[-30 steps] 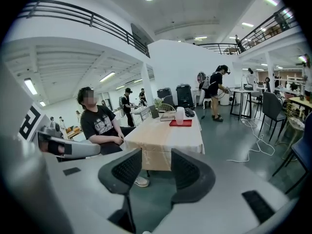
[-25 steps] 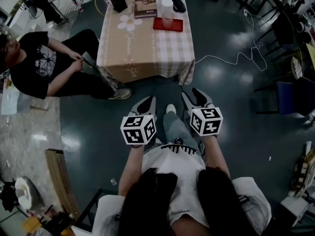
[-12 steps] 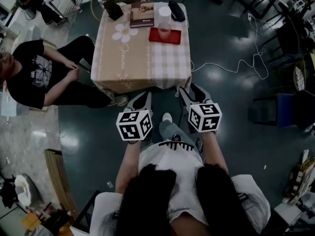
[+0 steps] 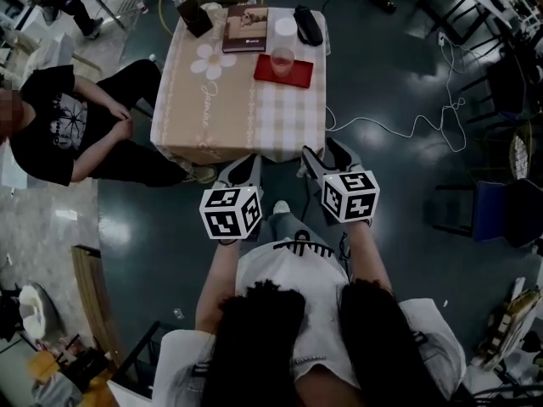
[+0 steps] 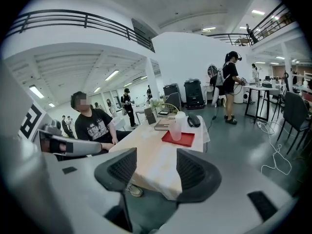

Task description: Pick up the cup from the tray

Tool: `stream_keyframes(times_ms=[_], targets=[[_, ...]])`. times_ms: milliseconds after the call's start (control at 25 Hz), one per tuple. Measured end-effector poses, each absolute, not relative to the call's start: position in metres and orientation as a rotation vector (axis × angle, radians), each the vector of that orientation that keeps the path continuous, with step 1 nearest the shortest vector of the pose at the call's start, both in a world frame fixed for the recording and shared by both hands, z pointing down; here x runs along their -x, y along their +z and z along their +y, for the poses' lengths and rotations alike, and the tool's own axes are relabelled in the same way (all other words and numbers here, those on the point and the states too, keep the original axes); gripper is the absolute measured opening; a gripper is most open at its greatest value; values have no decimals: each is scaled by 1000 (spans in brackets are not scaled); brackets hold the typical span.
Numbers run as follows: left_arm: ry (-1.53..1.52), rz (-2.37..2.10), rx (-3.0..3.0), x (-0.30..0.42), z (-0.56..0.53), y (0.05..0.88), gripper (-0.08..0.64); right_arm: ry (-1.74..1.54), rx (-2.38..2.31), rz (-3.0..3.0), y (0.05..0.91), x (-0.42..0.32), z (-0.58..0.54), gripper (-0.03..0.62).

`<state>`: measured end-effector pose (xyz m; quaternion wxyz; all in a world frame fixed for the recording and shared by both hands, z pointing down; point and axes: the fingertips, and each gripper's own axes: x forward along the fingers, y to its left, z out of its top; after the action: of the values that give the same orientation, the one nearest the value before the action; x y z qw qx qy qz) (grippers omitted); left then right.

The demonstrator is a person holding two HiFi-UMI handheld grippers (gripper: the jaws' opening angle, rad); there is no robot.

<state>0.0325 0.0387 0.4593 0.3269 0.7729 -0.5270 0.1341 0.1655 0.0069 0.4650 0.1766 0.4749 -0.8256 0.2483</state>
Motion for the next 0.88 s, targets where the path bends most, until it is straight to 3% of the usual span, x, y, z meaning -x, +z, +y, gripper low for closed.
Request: stream_keyframes(times_ms=[880], targets=[[394, -1351, -2039, -6, -83, 476, 6, 617, -1293, -2255, 483, -136, -110, 322]])
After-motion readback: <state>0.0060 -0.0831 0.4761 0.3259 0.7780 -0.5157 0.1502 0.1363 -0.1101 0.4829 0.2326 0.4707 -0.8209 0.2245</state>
